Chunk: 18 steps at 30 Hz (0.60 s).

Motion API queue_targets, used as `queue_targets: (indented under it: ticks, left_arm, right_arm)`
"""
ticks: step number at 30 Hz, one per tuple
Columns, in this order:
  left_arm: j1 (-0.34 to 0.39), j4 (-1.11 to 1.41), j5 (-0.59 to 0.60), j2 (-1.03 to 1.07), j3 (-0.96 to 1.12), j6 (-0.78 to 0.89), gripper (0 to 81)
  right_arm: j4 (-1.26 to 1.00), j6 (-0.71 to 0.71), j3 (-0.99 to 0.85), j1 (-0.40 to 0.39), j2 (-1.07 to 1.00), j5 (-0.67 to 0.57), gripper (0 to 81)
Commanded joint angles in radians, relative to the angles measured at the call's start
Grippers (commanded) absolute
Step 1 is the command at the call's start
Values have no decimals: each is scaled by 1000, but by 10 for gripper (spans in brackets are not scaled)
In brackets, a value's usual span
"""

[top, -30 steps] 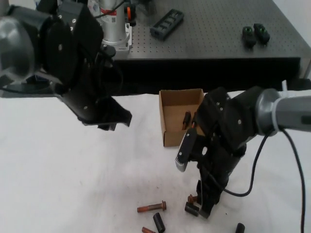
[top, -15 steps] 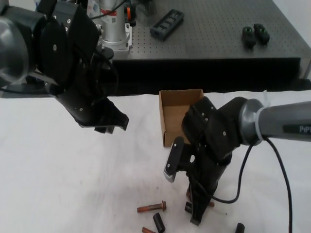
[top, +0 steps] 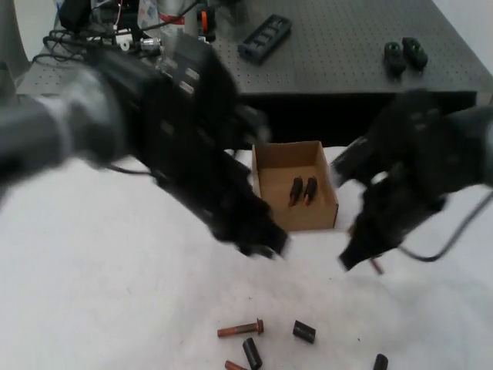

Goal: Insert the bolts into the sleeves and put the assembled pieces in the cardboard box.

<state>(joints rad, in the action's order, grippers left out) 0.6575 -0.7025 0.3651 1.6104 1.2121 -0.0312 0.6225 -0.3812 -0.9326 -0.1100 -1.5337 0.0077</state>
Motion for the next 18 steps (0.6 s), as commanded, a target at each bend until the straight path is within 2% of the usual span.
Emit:
queue_targets:
  ticks: [1,5,8,13,18]
  left_arm:
    - [134,68,6,92,63,72,276]
    - [226,64,6,231,177,109,339]
    - [275,7,5,330,277,144,360]
    - [324,-97,-19,458,419,180,360]
    - [359,-113,-19,528,466,212,360]
  right_arm:
    - [36,63,59,78,121,-48,31]
    - [62,144,140,172,290,-139,31]
    - [68,162,184,204,389,-168,31]
    - [115,162,199,213,479,-168,31]
    - [132,164,199,213,501,-168,31]
